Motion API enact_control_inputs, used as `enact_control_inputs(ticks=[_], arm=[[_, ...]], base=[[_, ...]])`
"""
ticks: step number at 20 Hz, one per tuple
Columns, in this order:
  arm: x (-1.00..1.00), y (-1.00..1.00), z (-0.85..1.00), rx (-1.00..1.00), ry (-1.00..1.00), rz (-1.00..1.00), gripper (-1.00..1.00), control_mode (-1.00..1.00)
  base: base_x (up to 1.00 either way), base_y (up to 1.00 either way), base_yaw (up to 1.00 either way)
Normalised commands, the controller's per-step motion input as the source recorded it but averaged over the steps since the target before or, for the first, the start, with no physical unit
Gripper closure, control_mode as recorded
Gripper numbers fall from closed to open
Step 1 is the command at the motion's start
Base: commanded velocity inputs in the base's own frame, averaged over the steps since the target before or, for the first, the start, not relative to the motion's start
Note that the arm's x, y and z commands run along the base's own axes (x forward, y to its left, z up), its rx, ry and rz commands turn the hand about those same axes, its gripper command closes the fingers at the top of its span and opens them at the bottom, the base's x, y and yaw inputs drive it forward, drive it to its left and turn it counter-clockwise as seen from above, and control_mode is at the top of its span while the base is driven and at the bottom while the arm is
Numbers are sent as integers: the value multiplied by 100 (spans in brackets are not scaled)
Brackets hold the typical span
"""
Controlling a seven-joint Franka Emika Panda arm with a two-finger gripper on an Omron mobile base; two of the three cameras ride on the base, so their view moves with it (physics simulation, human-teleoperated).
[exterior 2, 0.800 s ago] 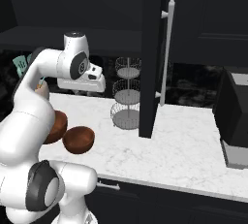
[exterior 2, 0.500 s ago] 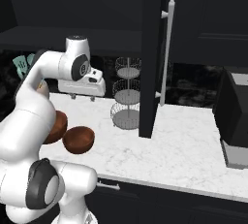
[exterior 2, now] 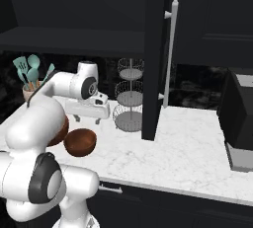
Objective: Pick up the bowls on the counter and stack them on top of one another in the open cabinet. Place the smaller bowl on top of the larger bowl.
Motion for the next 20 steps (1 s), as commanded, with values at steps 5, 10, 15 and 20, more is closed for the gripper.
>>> enact_control_inputs(ticks=[5, 10, 15, 20], arm=[[8, 0, -53, 0, 0, 0, -100, -100], [8, 0, -32, 0, 0, 0, -100, -100], [0, 0, -56, 0, 0, 0, -100, -100], [6, 0, -56, 0, 0, 0, -100, -100]], base=[[0, 0, 0], [0, 0, 0], [0, 0, 0], [0, 0, 0]])
